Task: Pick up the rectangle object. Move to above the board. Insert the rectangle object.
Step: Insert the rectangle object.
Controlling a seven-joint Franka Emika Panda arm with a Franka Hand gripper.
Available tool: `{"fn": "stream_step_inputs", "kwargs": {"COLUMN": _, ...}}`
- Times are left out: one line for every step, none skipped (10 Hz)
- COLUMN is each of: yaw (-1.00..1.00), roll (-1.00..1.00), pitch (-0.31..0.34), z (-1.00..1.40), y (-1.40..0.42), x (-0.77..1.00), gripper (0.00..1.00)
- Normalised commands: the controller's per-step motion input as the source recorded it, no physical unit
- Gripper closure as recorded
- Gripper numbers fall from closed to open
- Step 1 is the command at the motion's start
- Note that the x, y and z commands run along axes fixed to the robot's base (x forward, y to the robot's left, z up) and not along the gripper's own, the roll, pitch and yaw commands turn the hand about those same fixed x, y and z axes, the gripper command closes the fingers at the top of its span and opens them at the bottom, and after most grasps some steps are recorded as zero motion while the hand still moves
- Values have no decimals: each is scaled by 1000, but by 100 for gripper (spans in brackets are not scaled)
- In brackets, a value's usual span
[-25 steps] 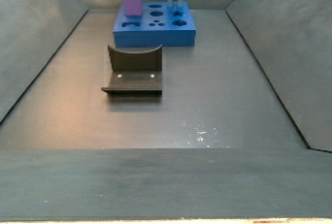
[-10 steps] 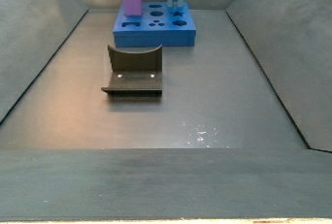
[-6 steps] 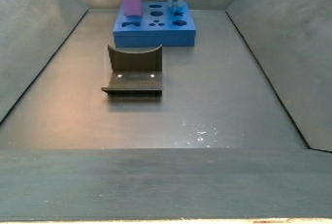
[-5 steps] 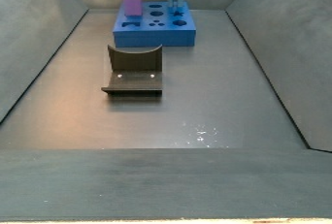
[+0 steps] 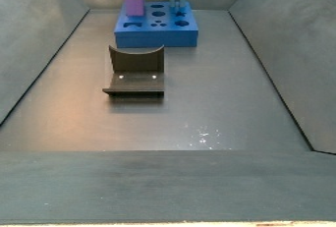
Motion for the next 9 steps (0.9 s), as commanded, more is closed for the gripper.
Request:
{"fn": "stream_step_inputs", "kwargs": {"yaw": 0, "roll": -46, "pitch": 0, "z": -11, "y": 0, "x": 63, "gripper": 100}}
{"fn": "stream_step_inputs", "kwargs": {"yaw": 0, "roll": -1000, "pitch": -140, "z": 0, "y": 320, "x": 320, "gripper": 100}}
{"fn": "stream_step_inputs", "kwargs": {"yaw": 0, "roll": -1000, "pitch": -269, "z": 71, "y": 351, "x": 269, "gripper": 100}}
{"fn": "stream_step_inputs", "kwargs": {"yaw": 29, "roll": -1000, "pitch": -237, "z": 17, "y": 443, "x": 0, "gripper": 100}}
{"fn": "stream_step_inputs", "kwargs": {"yaw": 0, "roll": -11, "pitch": 0, "z": 0, "y": 0, "x": 0, "gripper": 100}}
{"fn": "stream_step_inputs", "kwargs": {"yaw": 0, "roll": 183, "pitch": 0, "z": -151, "y": 0, "x": -77, "gripper": 100}}
{"fn": "stream_step_inputs", "kwargs": {"yaw": 26, "roll": 1000, "pitch": 0, "z": -166, "y": -197, "x": -240, "gripper": 100}}
{"fn": "stream_step_inputs", "kwargs": {"yaw": 0, "roll": 1000, "pitch": 74, "z": 40, "y": -294, "x": -111, "gripper": 100}}
{"fn": "stream_step_inputs", "kwargs": {"yaw": 0, "roll": 974, "pitch": 263, "z": -6, "y": -243, "x": 0, "gripper": 100}}
